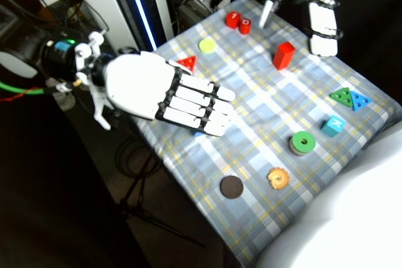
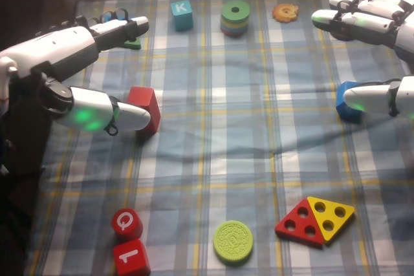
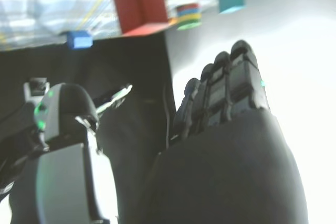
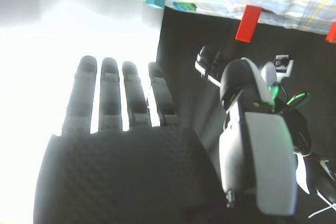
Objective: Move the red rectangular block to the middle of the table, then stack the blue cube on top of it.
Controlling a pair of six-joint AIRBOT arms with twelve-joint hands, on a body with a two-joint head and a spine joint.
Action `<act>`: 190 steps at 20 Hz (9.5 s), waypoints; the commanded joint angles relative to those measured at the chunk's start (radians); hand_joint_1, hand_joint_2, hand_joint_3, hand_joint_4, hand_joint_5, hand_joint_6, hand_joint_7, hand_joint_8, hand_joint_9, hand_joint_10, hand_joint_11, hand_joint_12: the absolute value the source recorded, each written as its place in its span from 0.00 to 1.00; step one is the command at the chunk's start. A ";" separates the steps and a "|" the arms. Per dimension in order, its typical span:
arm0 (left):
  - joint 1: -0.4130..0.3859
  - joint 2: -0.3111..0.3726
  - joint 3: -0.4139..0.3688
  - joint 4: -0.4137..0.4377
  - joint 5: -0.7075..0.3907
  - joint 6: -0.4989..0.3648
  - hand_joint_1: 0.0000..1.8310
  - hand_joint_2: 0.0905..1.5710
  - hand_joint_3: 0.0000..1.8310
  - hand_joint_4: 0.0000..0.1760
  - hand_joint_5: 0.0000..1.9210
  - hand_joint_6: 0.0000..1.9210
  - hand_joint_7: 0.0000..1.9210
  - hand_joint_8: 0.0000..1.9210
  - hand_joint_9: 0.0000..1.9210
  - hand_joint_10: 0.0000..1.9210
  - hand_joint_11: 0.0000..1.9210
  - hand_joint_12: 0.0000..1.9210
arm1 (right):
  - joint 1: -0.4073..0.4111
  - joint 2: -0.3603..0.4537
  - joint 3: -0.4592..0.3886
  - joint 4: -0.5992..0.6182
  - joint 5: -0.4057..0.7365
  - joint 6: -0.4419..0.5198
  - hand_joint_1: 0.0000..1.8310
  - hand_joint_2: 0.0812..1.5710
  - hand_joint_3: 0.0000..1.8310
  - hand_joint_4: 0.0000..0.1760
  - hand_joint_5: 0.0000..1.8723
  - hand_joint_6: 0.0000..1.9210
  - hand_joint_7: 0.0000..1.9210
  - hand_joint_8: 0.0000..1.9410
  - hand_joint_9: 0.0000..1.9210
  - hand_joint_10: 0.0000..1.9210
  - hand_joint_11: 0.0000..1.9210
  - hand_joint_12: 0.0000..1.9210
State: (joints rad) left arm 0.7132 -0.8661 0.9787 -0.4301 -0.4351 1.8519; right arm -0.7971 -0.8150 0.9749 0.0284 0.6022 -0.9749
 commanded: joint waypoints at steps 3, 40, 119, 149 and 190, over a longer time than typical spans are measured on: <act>-0.008 -0.041 0.031 -0.074 -0.047 0.090 0.50 0.62 0.00 0.13 0.06 0.01 0.06 0.01 0.02 0.01 0.00 0.00 | 0.005 0.000 0.001 0.015 0.128 -0.001 0.11 0.76 0.00 0.40 0.00 0.00 0.00 0.00 0.00 0.00 0.00 0.00; -0.100 -0.144 0.048 0.008 -0.166 0.057 0.65 0.77 0.00 0.00 0.39 0.58 0.41 0.84 0.50 0.95 0.56 1.00 | -0.012 -0.007 0.001 0.029 0.142 0.002 0.11 0.78 0.00 0.21 0.00 0.00 0.00 0.00 0.00 0.00 0.00 0.00; 0.101 -0.040 -0.022 0.103 -0.553 -0.443 0.35 0.84 0.00 0.00 0.13 0.00 0.14 0.00 0.16 0.05 0.00 0.67 | 0.007 -0.165 0.150 0.070 0.126 0.107 0.61 0.83 0.00 0.00 0.38 0.69 0.28 0.90 0.12 0.87 0.03 1.00; 0.117 -0.040 -0.011 0.085 -0.560 -0.462 0.40 0.87 0.00 0.00 0.13 0.00 0.13 0.00 0.12 0.18 0.00 0.65 | 0.109 -0.284 0.236 -0.071 -0.027 0.164 0.65 0.79 0.00 0.00 0.39 0.60 0.40 0.83 0.31 0.95 0.32 1.00; 0.141 -0.034 -0.016 0.070 -0.580 -0.473 0.42 0.86 0.00 0.00 0.12 0.00 0.13 0.00 0.12 0.15 0.00 0.63 | 0.076 -0.240 0.220 -0.070 -0.082 0.162 0.51 0.75 0.00 0.00 0.25 0.21 0.28 0.17 0.14 0.61 0.00 0.94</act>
State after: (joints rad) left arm 0.8593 -0.9058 0.9627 -0.3744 -0.8906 1.3888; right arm -0.7277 -1.0519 1.1950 -0.0418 0.4374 -0.8104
